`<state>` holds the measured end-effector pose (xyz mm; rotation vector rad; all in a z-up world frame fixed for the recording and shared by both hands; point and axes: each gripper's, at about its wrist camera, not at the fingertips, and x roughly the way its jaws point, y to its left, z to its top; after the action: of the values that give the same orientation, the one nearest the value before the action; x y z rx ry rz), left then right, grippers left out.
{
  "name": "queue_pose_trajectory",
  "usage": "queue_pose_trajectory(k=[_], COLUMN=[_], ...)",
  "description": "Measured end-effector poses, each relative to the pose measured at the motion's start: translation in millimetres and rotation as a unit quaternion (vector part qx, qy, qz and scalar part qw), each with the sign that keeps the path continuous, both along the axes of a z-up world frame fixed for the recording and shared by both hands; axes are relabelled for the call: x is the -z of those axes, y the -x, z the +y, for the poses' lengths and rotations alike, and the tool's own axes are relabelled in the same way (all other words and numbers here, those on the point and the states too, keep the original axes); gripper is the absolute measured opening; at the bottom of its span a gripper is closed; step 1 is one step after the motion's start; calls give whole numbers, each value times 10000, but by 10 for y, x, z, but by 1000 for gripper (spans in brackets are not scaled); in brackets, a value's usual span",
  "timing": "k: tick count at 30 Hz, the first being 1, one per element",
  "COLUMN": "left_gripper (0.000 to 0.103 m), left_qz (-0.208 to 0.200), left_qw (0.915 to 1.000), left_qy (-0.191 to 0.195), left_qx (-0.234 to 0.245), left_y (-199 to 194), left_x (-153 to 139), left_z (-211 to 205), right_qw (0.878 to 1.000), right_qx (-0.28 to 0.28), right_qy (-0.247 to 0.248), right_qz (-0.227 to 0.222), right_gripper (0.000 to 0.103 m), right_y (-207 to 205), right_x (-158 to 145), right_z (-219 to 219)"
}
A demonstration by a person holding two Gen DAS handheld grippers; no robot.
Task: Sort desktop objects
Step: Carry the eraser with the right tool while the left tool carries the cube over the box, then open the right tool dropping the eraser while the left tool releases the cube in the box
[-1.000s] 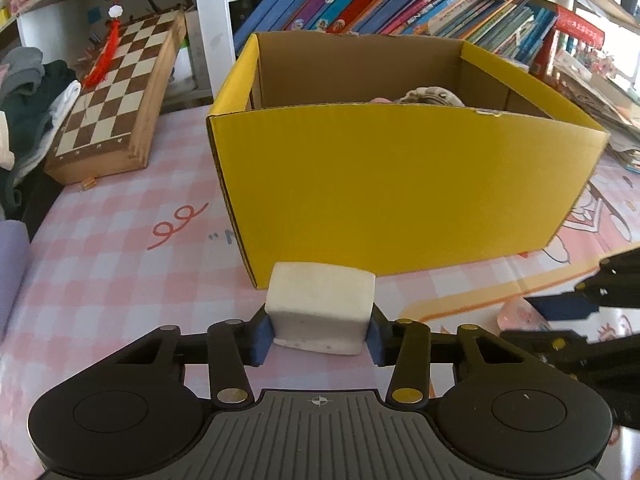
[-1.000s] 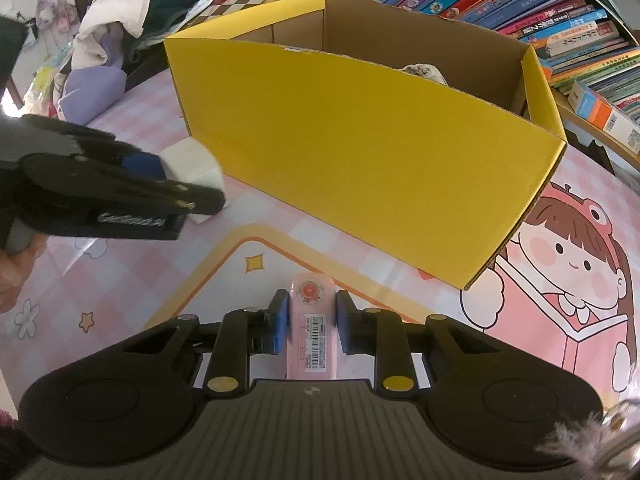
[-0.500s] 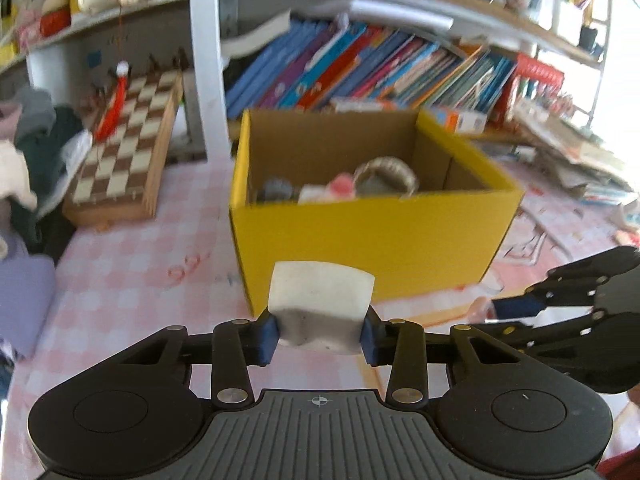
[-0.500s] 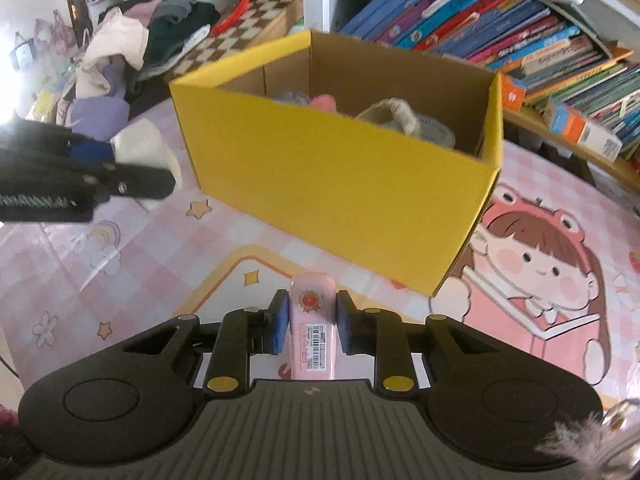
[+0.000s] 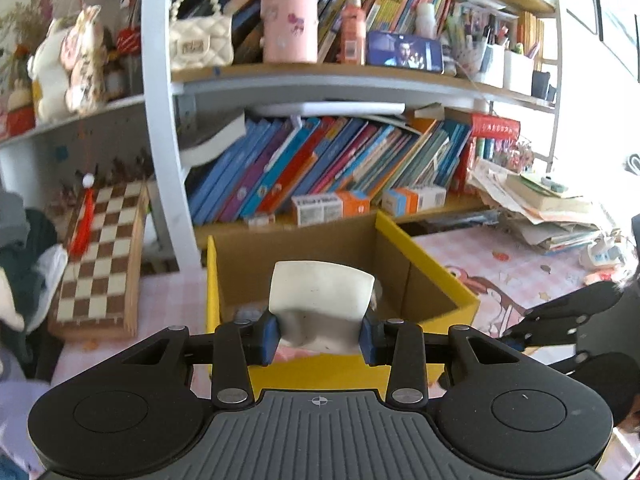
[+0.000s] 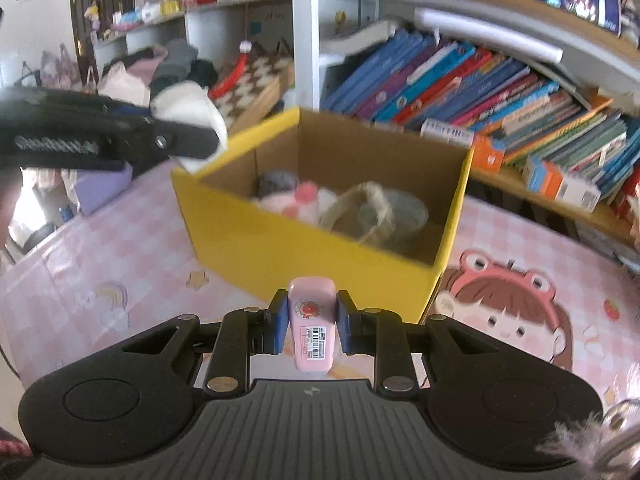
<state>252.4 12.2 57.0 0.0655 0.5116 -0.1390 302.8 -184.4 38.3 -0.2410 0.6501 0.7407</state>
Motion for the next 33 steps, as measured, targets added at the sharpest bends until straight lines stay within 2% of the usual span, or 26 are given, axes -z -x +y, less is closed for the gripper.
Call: queue_pose_trajectory(k=[10, 14, 21, 33], left_gripper=[37, 37, 37, 37], left_qz=[-164, -124, 257, 849], left_qw=[9994, 9993, 9987, 9938], left_qy=[-285, -337, -441, -713], left_qx=[97, 96, 90, -114], left_y=[-248, -400, -753, -1369], left_x=[-44, -40, 77, 288], left_z=[74, 109, 173, 219], right_qw=[9980, 9981, 9988, 9968], right_qx=[122, 138, -63, 56], right_qy=[-490, -367, -18, 708], right_qz=[-370, -476, -489, -361], right_gripper=[23, 23, 23, 23], right_y=[-311, -558, -936, -1614], right_x=[-547, -616, -543, -219], right_z=[-15, 136, 491, 906])
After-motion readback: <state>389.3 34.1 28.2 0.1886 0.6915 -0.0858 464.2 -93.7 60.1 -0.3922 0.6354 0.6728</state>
